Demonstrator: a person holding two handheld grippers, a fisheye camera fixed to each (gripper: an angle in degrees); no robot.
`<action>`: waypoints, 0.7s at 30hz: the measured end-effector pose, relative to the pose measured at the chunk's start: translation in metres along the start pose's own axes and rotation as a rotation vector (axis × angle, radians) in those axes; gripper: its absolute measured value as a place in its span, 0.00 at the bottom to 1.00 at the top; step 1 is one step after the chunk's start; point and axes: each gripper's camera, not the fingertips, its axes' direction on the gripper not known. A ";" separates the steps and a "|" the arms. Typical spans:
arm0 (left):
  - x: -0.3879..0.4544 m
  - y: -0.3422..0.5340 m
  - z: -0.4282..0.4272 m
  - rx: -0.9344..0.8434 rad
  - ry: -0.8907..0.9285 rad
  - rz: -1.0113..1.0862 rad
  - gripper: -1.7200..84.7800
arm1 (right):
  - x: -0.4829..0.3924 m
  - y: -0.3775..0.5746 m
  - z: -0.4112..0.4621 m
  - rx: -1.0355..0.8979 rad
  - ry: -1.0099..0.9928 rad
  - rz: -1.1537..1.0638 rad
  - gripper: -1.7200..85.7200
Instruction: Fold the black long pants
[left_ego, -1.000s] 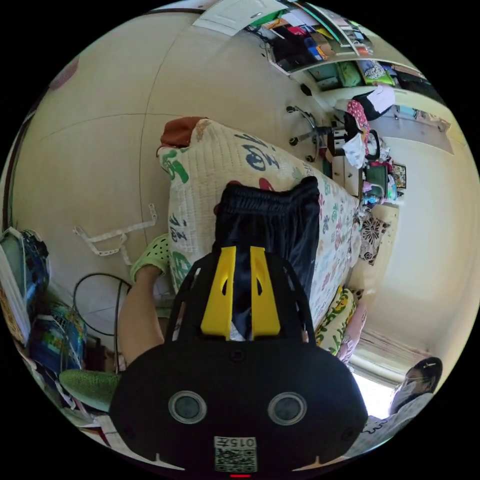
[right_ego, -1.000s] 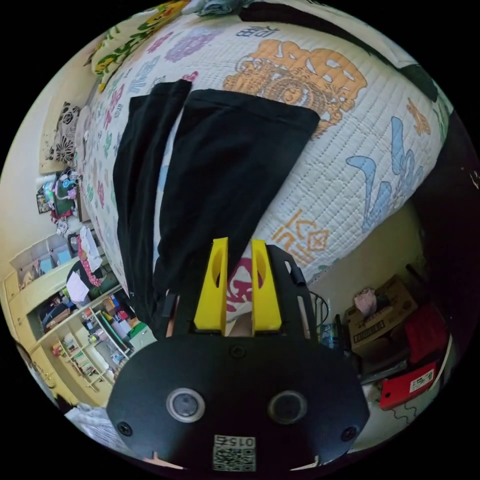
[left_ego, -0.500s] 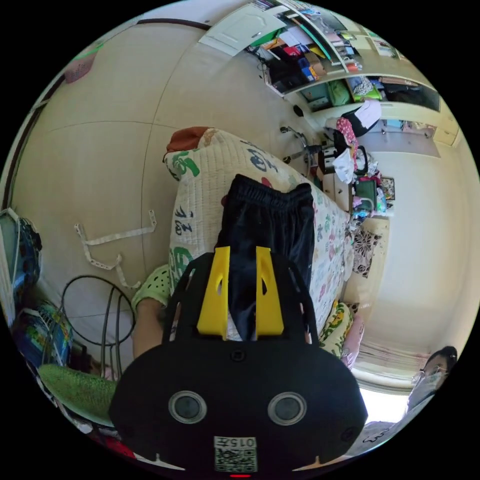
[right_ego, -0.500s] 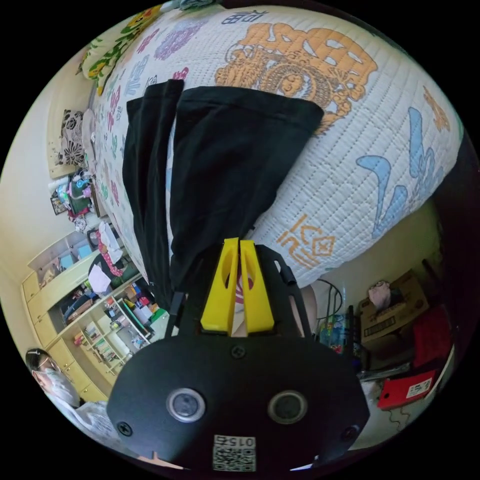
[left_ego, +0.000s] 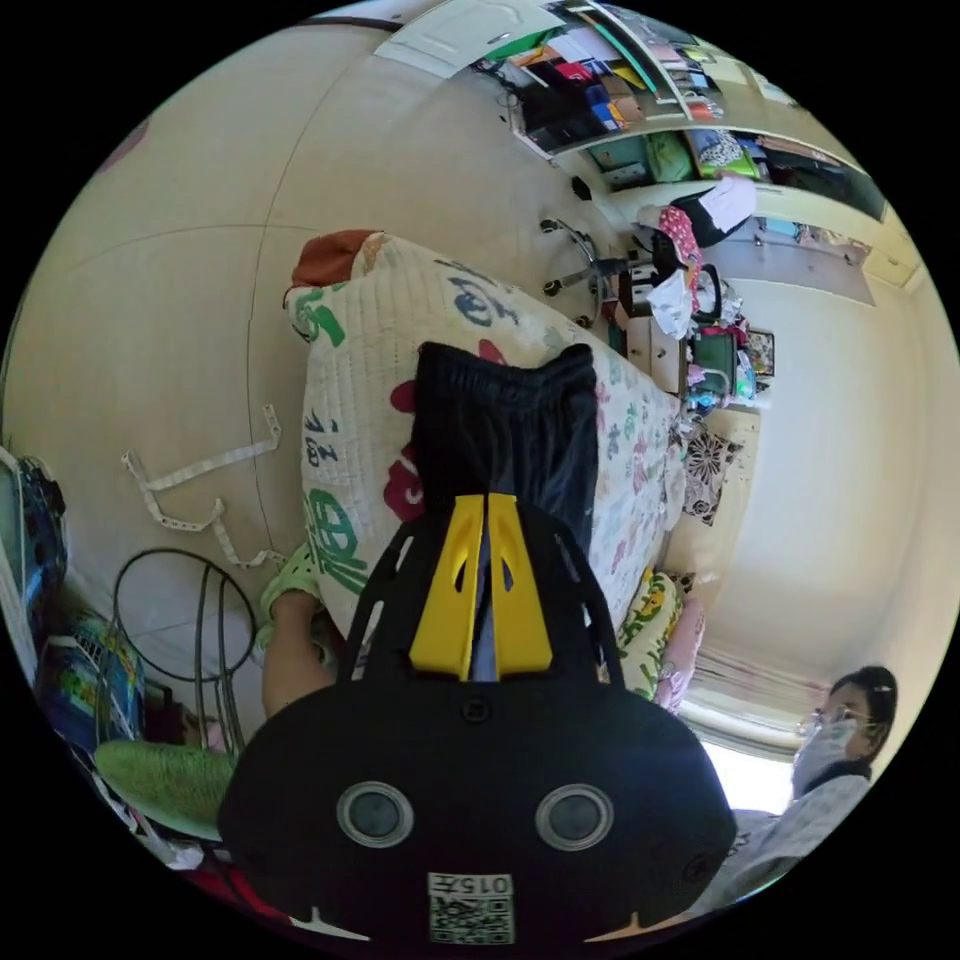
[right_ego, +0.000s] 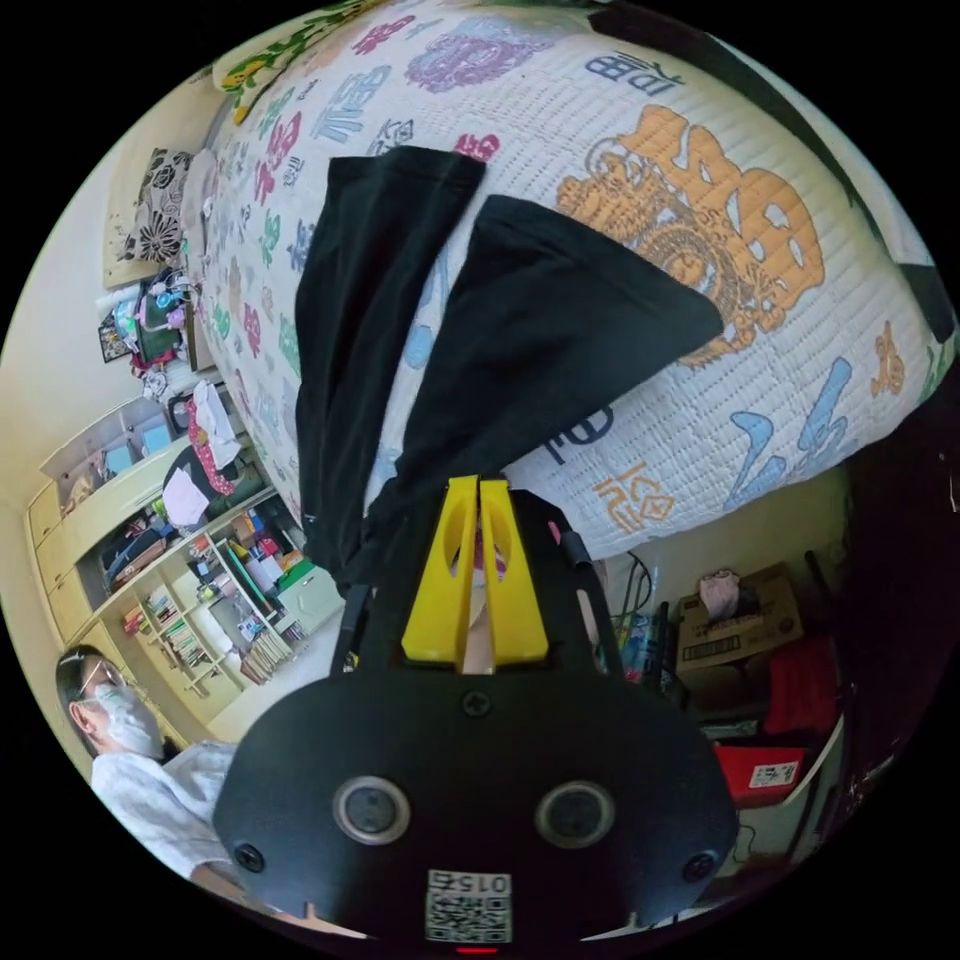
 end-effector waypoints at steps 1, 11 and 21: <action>0.015 -0.003 -0.008 -0.019 0.005 0.029 0.02 | -0.009 -0.001 -0.013 -0.002 -0.017 -0.007 0.01; 0.139 -0.042 0.009 -0.130 0.060 0.138 0.02 | -0.111 -0.051 -0.069 -0.044 -0.080 -0.026 0.01; 0.220 -0.082 0.135 -0.170 -0.068 0.145 0.02 | -0.227 -0.182 0.002 -0.052 0.172 -0.080 0.02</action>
